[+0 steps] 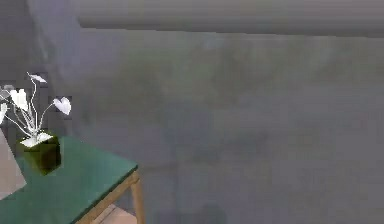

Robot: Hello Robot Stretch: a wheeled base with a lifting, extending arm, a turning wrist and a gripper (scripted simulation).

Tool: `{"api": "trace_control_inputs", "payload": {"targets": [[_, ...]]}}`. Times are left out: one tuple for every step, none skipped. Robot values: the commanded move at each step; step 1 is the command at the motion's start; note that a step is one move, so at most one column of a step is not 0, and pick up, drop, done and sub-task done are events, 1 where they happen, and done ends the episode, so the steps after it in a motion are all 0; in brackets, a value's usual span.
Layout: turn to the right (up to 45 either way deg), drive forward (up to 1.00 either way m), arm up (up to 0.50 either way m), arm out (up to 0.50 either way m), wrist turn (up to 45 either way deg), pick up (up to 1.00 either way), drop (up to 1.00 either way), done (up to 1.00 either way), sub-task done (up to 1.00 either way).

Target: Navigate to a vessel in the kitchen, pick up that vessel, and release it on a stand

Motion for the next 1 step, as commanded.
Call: {"api": "trace_control_inputs", "payload": {"targets": [[45.0, 0.0, 0.0, 0.0, 0.0, 0.0, 0.0, 0.0, 0.0]]}}
